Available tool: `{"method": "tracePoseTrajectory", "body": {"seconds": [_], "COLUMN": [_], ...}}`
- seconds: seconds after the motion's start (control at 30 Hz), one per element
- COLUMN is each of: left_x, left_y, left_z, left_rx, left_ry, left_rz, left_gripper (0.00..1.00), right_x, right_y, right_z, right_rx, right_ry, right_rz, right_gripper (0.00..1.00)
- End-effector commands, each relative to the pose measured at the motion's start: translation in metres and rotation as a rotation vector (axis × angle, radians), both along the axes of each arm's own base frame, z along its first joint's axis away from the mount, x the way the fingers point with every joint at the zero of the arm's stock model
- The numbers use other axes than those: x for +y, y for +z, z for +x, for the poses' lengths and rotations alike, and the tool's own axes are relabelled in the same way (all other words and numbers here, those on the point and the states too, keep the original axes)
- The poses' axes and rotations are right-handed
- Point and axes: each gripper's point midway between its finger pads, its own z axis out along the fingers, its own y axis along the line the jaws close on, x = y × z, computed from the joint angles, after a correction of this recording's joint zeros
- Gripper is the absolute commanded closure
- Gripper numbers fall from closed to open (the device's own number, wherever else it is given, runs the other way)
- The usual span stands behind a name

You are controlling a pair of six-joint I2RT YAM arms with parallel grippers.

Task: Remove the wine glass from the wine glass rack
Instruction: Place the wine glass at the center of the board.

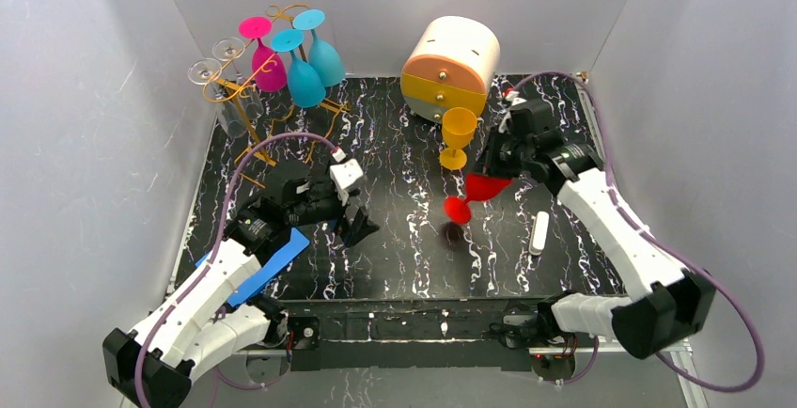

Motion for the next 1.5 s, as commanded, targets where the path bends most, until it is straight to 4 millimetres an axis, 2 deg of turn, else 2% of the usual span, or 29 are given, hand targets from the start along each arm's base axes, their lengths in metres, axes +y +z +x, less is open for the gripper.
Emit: {"method": "tracePoseTrajectory", "body": {"seconds": [0.0, 0.1, 0.23, 0.3, 0.57, 0.8, 0.9, 1.07, 1.23, 1.33, 1.47], "left_x": [0.016, 0.027, 0.057, 0.068, 0.097, 0.103, 0.107, 0.105, 0.11, 0.111, 0.11], "left_y": [0.016, 0.016, 0.011, 0.011, 0.031, 0.041, 0.041, 0.044, 0.049, 0.051, 0.052], "left_z": [0.046, 0.058, 0.071, 0.071, 0.066, 0.064, 0.064, 0.062, 0.061, 0.061, 0.061], "left_rx": [-0.034, -0.005, 0.007, 0.001, 0.067, 0.086, 0.102, 0.098, 0.067, 0.055, 0.048], "left_ry": [0.296, 0.426, 0.641, 0.698, 0.944, 0.975, 1.004, 0.98, 0.984, 0.991, 0.974], "left_rz": [-0.029, -0.033, -0.004, 0.006, -0.109, -0.09, -0.066, -0.06, -0.059, -0.073, -0.065], "left_gripper": [0.02, 0.02, 0.02, 0.02, 0.02, 0.02, 0.02, 0.02, 0.02, 0.02, 0.02], "right_x": [-0.071, -0.082, -0.083, -0.083, -0.078, -0.062, -0.069, -0.056, -0.05, -0.056, -0.056], "right_y": [0.013, 0.007, 0.002, 0.003, 0.005, 0.001, -0.004, -0.011, -0.034, -0.048, -0.049], "right_z": [0.022, 0.028, 0.04, 0.048, 0.088, 0.114, 0.127, 0.14, 0.145, 0.147, 0.149], "right_rx": [-0.193, -0.183, -0.173, -0.188, -0.275, -0.298, -0.314, -0.318, -0.285, -0.256, -0.245], "right_ry": [-0.25, -0.293, -0.305, -0.33, -0.373, -0.317, -0.331, -0.291, -0.244, -0.252, -0.247], "right_rz": [-0.269, -0.336, -0.372, -0.372, -0.392, -0.403, -0.463, -0.441, -0.449, -0.491, -0.49], "right_gripper": [0.99, 0.99, 0.99, 0.99, 0.99, 0.99, 0.99, 0.99, 0.99, 0.99, 0.91]}}
